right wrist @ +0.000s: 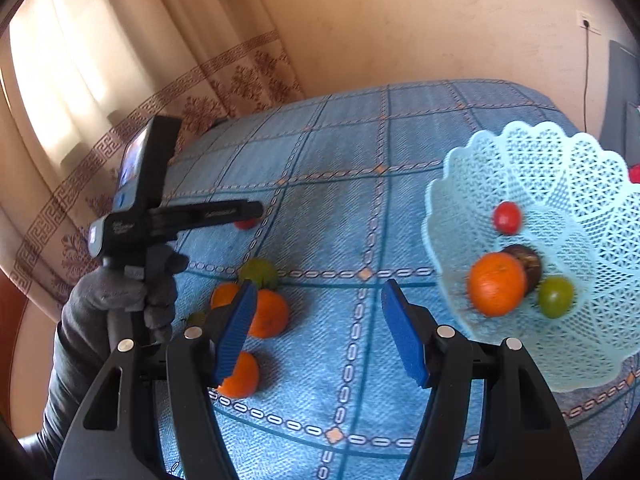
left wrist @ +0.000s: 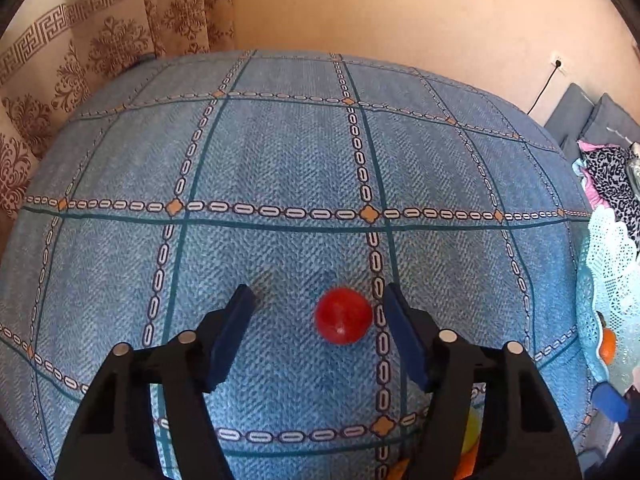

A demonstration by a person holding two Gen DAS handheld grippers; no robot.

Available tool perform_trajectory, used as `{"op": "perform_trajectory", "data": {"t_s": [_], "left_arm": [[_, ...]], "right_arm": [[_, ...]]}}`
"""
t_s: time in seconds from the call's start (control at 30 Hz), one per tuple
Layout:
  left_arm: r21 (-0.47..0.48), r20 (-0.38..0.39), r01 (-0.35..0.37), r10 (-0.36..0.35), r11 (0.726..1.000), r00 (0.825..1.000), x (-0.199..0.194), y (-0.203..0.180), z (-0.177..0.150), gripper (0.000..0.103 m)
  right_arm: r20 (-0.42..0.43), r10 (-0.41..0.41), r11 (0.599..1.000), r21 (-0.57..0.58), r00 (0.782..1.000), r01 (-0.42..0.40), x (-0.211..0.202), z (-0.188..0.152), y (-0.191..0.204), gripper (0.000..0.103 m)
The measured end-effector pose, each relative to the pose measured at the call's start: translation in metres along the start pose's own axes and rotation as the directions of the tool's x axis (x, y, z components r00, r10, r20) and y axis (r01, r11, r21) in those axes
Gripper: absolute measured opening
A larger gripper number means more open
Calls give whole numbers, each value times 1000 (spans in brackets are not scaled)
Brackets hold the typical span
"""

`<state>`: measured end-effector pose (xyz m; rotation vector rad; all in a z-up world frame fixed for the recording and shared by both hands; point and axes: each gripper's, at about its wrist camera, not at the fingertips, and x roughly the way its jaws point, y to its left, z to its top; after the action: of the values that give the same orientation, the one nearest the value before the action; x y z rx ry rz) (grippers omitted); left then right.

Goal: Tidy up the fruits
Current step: 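Move the left tool to a red tomato while the right tool approaches an orange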

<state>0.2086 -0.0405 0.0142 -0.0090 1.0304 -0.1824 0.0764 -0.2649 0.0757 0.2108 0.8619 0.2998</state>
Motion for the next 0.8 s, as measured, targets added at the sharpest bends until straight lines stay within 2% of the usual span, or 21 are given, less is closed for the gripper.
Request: {"op": "perform_trajectory", "data": {"t_s": [0.2,0.3,0.57,0.8], "left_arm": [[29,7,41,-41,999,999,-1,-1,-3,34],[49,19,38,-39,998,999,-5,-5,-4,27],[58,69,39,-43,998,997,-26,-3,-6,27],[61,113,11,-18,998,993,-45,-4,-10,27]], "right_arm": [[-51,28,999,-34,998,-29,13,-12,16,66],[-74,44,997,-54,996,-48,16,-21,25,66],[-120,77,991,-95,990,-89,24,-40,45,66],[-152,93,989,-100,984,-109,41,-52,53,66]]}}
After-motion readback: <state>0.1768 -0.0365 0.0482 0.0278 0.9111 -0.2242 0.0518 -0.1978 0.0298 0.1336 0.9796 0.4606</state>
